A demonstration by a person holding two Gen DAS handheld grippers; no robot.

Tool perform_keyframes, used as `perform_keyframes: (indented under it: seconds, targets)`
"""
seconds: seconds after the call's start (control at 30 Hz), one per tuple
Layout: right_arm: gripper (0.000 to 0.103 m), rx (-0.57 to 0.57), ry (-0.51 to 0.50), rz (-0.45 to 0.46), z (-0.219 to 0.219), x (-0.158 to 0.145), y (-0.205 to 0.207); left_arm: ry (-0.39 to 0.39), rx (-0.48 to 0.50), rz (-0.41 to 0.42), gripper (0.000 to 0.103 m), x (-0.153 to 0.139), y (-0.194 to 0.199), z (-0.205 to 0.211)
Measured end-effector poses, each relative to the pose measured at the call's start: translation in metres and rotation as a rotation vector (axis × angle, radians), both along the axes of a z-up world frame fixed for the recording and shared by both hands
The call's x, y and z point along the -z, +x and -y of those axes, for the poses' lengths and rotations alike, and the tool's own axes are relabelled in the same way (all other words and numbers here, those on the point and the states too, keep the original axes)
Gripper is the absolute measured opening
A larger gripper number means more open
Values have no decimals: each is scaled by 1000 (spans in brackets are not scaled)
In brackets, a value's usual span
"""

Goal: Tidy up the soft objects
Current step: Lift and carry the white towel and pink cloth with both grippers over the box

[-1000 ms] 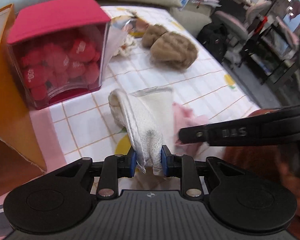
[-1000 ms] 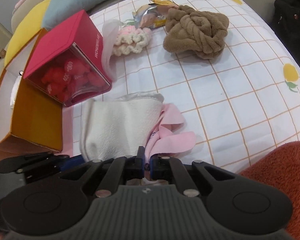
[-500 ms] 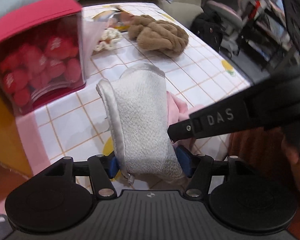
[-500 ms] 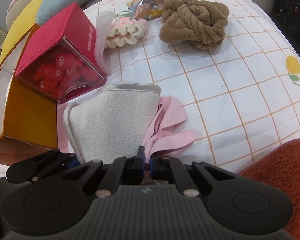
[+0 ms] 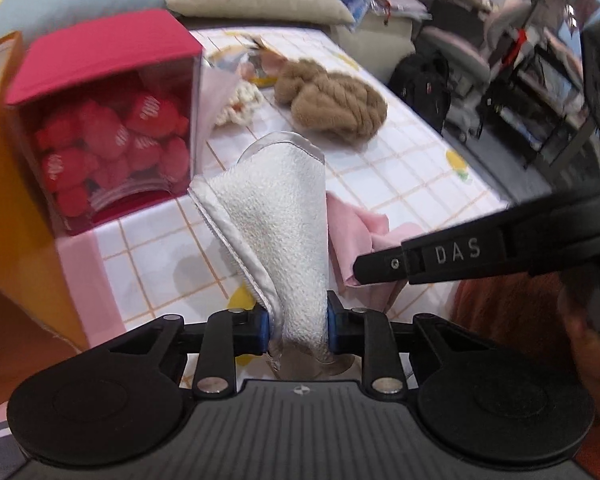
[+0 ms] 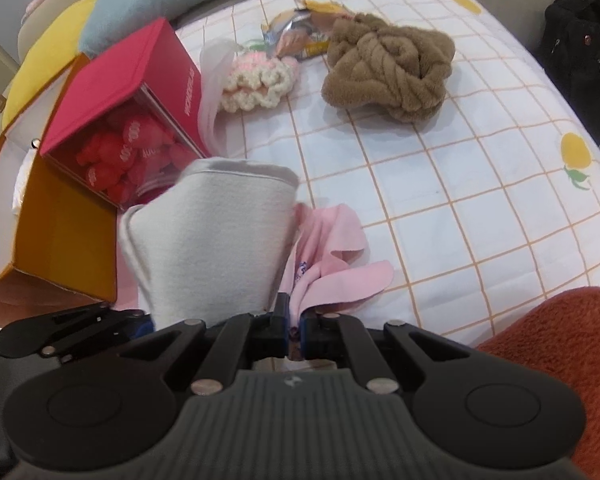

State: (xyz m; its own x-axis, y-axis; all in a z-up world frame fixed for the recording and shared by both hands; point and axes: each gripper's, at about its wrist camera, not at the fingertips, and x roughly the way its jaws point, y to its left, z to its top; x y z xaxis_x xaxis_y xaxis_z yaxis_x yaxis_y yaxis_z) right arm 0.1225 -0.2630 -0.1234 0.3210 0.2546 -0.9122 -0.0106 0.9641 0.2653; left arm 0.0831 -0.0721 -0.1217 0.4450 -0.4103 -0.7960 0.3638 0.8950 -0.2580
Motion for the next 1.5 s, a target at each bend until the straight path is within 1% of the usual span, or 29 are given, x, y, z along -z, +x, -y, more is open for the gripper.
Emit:
perform_keyframes:
  seconds: [0.1,0.23,0.5,0.7,0.83,1.0,1.1,1.2,1.23,1.33,1.5]
  targets:
    - [1,7,-1,33,1,-8,-3,-39,-29,23,29,-15,-3,-12]
    - [1,3,-14,110,-1,-26,-12,-91,-59,57,29,-36,-10,-26]
    - [1,-50,31,227,-16,-68,-30,-156,-122,137,29,-83,-18,-54]
    - [2,-125,64,327,-39,-106,-38,-165,-173,192,29,-110,-23,-80]
    - [2,-204,86,390,-65,-128,-38,-163,-221,222,29,-127,-23,-105]
    - [2,-298,130,432,-97,-150,-26,-152,-264,241,29,-143,-19,-137]
    - [2,-356,145,457,-120,-162,-18,-118,-275,219,29,-152,-9,-160]
    - [2,-413,160,461,-143,-169,-6,-54,-260,169,29,-157,6,-180]
    - [1,-434,166,459,-150,-168,-1,-25,-248,141,29,-157,12,-185]
    - [2,-489,175,421,-174,-162,12,44,-227,47,29,-146,30,-199]
    - [1,-587,155,315,-210,-133,33,116,-210,-91,29,-117,46,-212]
